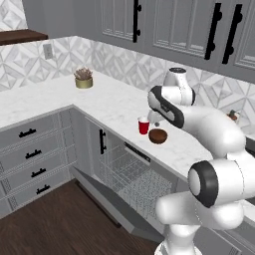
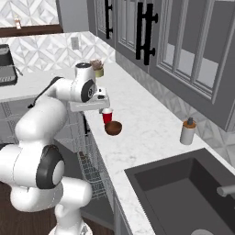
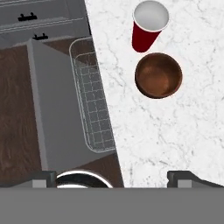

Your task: Pick up the cup and bowl from the counter, place them in the dishwasher, and close the dishwasher door.

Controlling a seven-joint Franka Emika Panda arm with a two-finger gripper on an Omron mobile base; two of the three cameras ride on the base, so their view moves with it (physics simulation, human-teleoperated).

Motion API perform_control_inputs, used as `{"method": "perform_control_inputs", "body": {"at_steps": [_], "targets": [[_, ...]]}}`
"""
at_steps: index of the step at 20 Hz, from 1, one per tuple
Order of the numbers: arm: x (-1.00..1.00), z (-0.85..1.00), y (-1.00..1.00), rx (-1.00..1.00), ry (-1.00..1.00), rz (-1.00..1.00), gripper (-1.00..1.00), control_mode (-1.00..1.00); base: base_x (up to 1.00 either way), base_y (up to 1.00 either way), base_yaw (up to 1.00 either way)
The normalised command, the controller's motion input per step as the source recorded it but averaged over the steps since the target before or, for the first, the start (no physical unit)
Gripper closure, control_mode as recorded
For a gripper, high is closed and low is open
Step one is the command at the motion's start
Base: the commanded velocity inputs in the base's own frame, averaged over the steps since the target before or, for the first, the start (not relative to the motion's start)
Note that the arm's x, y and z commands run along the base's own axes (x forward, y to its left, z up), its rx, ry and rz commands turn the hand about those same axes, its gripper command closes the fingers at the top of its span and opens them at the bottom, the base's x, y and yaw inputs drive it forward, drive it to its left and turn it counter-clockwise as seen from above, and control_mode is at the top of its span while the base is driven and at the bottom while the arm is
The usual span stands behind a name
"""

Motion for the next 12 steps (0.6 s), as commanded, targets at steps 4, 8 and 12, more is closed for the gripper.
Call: {"method": "perform_control_inputs", "body": {"at_steps": [4,8,12], "targets": [[0.48,-0.60,0.00,-0.11,0.00,0.05,-1.00,-1.00,0.00,0.00,0.00],[0.51,-0.62,0.00,-0.13,0.00,0.03,-1.00,-1.00,0.00,0.00,0.00],[0.47,-0.58,0.00,-0.10,0.00,0.01,-1.00,-1.00,0.00,0.00,0.00]]}}
